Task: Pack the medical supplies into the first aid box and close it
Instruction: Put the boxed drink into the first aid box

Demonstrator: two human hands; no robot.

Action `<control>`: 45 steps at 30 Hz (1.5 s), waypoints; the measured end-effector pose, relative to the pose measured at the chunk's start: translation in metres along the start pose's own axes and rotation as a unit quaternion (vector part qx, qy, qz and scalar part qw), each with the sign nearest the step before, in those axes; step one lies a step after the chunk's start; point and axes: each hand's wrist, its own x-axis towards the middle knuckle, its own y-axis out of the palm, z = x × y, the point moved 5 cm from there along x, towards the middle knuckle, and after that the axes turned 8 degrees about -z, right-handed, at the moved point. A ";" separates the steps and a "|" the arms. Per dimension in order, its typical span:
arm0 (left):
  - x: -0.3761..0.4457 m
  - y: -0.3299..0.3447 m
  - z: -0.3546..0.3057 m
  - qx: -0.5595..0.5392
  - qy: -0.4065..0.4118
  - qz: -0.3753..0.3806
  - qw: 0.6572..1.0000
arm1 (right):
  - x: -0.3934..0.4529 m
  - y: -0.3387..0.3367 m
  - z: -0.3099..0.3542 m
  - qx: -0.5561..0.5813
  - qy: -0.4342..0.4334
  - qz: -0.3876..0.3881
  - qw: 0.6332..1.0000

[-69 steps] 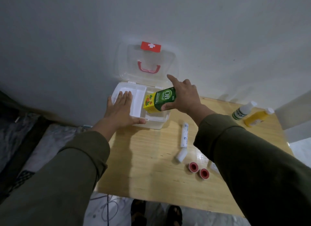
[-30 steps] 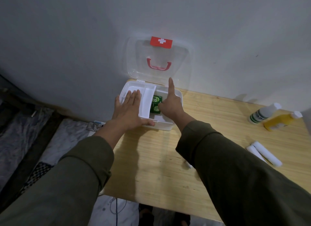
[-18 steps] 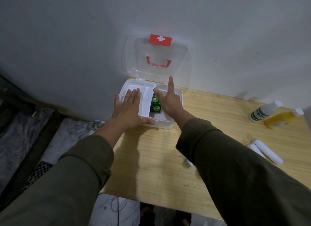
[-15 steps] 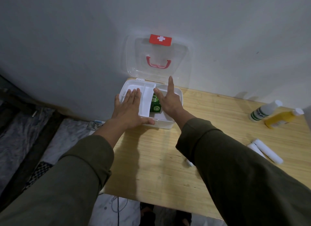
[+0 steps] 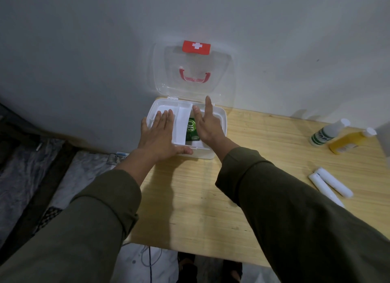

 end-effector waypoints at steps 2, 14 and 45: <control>0.000 0.000 0.000 0.000 0.000 -0.001 1.000 | -0.001 -0.002 0.002 -0.002 -0.023 -0.023 0.999; 0.000 -0.001 0.000 0.002 0.001 0.002 1.000 | -0.015 -0.004 0.013 0.073 -0.025 -0.044 0.996; -0.017 -0.035 -0.017 -0.088 0.009 -0.055 0.995 | -0.028 -0.107 -0.006 -0.218 -0.174 -0.047 0.959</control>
